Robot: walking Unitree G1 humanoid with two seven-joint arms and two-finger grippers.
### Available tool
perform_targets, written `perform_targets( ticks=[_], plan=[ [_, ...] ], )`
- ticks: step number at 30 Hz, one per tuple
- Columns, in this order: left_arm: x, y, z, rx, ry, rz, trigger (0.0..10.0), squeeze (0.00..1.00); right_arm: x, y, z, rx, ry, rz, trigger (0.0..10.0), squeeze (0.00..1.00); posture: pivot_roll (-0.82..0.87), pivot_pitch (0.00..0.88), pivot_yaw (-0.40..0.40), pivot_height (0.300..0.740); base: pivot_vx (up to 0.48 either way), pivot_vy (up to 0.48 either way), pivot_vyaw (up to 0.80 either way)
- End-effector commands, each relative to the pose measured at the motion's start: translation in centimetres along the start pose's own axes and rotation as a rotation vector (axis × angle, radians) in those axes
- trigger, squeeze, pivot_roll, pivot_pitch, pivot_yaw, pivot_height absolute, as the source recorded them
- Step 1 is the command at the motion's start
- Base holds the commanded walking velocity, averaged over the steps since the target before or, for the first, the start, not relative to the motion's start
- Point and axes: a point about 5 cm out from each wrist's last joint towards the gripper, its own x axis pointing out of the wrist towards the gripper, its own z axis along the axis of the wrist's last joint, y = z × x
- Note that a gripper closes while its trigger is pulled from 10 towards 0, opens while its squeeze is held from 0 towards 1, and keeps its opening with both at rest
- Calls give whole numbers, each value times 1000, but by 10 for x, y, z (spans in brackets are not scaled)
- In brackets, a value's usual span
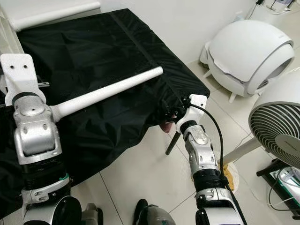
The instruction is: Building children table
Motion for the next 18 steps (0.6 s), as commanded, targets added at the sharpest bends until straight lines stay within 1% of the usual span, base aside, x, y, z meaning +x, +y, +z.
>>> perform_targets(
  ticks=[1,2,6,7,8,9,10,11,13,16,18],
  plan=[
    [-6,-7,11,-44,-64,-217,10000,0,0,1,-2,-6,6,12,10000,0,82,88,-59,740,0,0,0],
    [-6,-7,11,-44,-64,-217,10000,0,0,1,-2,-6,6,12,10000,0,82,88,-59,740,0,0,0],
    [-11,1,7,35,-110,-231,10000,0,1,2,-2,-8,3,17,10000,0,83,79,-61,740,0,0,0],
    [-11,1,7,35,-110,-231,10000,0,1,2,-2,-8,3,17,10000,0,83,79,-61,740,0,0,0],
    [-13,2,5,7,-106,-263,10000,0,1,2,-2,-7,3,17,10000,0,88,78,-63,740,0,0,0],
    [-16,2,6,20,-136,-290,10000,0,1,2,-3,-7,3,19,10000,0,92,79,-66,740,0,0,0],
    [-16,2,6,20,-136,-290,10000,0,1,2,-3,-7,3,19,10000,0,92,79,-66,740,0,0,0],
    [-18,1,7,30,-156,-306,10000,0,1,3,-3,-7,4,21,10000,0,92,79,-66,740,0,0,0],
    [-19,-1,11,66,-203,-323,10000,0,1,4,-3,-5,4,25,10000,0,95,80,-66,740,0,0,0],
    [-20,-2,14,75,-224,-344,10000,0,2,5,-3,-4,3,27,10000,0,95,79,-65,740,0,0,0],
    [-23,-4,18,86,-256,-386,10000,0,3,6,-2,-3,1,29,10000,0,95,80,-64,740,0,0,0]
  ],
)
